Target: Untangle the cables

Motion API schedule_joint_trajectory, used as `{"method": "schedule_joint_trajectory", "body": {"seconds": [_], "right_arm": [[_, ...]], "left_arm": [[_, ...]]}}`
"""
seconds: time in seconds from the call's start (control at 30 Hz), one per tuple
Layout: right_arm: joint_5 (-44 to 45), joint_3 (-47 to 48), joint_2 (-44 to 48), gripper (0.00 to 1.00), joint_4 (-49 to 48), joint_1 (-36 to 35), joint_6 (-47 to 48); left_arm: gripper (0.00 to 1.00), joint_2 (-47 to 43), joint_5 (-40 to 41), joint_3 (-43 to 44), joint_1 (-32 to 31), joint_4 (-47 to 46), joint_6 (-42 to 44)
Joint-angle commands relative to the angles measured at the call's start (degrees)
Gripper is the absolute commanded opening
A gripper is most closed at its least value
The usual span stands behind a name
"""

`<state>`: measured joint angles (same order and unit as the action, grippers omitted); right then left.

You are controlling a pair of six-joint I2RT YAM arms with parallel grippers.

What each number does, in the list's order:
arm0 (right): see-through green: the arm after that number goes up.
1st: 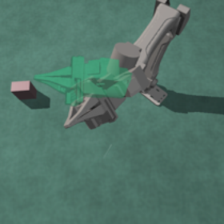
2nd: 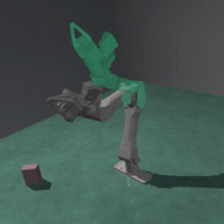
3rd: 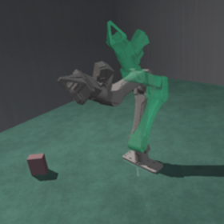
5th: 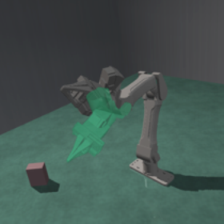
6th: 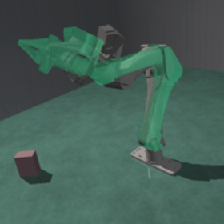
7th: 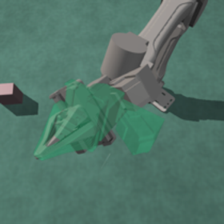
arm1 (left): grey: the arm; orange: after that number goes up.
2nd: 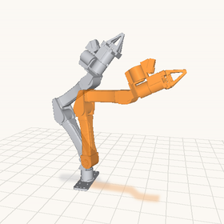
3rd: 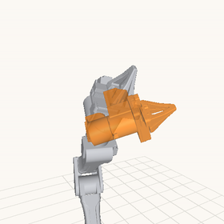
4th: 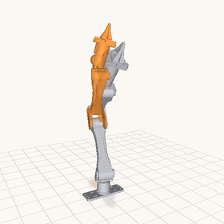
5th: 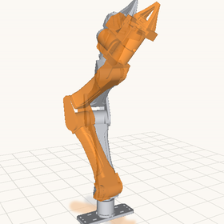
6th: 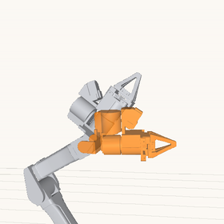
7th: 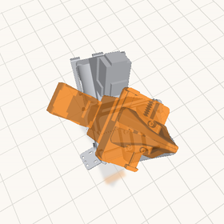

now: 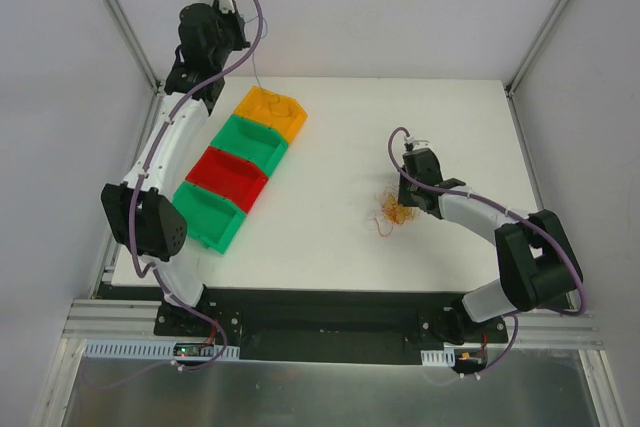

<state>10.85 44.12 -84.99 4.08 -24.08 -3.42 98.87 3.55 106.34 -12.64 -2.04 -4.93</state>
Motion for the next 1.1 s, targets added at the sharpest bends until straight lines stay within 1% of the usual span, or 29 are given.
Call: {"method": "schedule_joint_trajectory", "body": {"seconds": [0.0, 0.13, 0.17, 0.27, 0.4, 0.43, 0.53, 0.67, 0.77, 0.83, 0.93, 1.0, 1.03, 1.07], "right_arm": [[-0.74, -0.09, 2.11, 0.01, -1.18, 0.43, -0.18], [-1.09, -0.09, 1.93, 0.01, -1.26, 0.43, -0.18], [-1.01, -0.09, 1.93, 0.01, -1.26, 0.43, -0.1], [-1.18, 0.0, 1.58, 0.01, -1.26, 0.61, -0.1], [-1.27, 0.09, 1.14, 0.01, -1.26, 0.7, -0.18], [-1.36, 0.18, 1.06, 0.01, -1.35, 0.61, -0.18], [-1.71, 0.0, 0.18, 0.01, -1.88, 0.87, -0.36], [-4.16, 0.88, -0.97, 0.01, -1.7, 1.49, -0.97], [-3.74, 0.01, -0.18, 0.01, -2.14, 1.4, -0.97], [-3.29, -0.17, -0.17, 0.01, -2.49, 1.75, -1.15], [-5.4, 0.62, -0.53, 0.01, -1.79, 2.1, -1.33], [-4.88, -0.34, 0.0, 0.01, -2.49, 2.19, -1.41], [-4.44, -0.61, 0.0, 0.01, -2.58, 2.19, -1.59], [-4.61, -0.35, -0.26, 0.01, -2.67, 2.36, -1.68]], "left_arm": [[0.0, 2.29, 0.84, -2.63, 1.74, -3.67, -2.72], [0.0, 5.62, 2.07, -3.6, 2.62, -3.76, -2.9], [0.0, 7.72, 1.81, -3.17, 2.71, -3.41, -2.81], [0.0, 12.12, -0.47, -2.81, 2.8, -2.0, -3.68], [0.0, 15.03, -3.46, -6.49, 2.71, -2.35, -8.16], [0.0, 15.73, -5.38, -7.11, 2.63, -2.44, -8.86], [0.0, 18.37, -6.89, -7.21, 2.45, -2.79, -10.45], [0.0, 20.49, -9.61, -7.9, 2.1, -2.62, -10.72], [0.0, 19.43, -7.61, -12.63, 1.66, -3.05, -10.54], [0.0, 19.34, -6.54, -14.05, 1.66, -3.14, -10.37], [0.0, 20.4, -6.98, -14.76, 1.66, -2.79, -8.87], [0.0, 20.92, -5.23, -14.5, 1.66, -1.57, -8.78], [0.01, 21.1, -4.96, -13.37, 1.66, 0.01, -8.61], [0.07, 21.19, -5.22, -11.96, 1.66, 1.76, -8.0]]}}
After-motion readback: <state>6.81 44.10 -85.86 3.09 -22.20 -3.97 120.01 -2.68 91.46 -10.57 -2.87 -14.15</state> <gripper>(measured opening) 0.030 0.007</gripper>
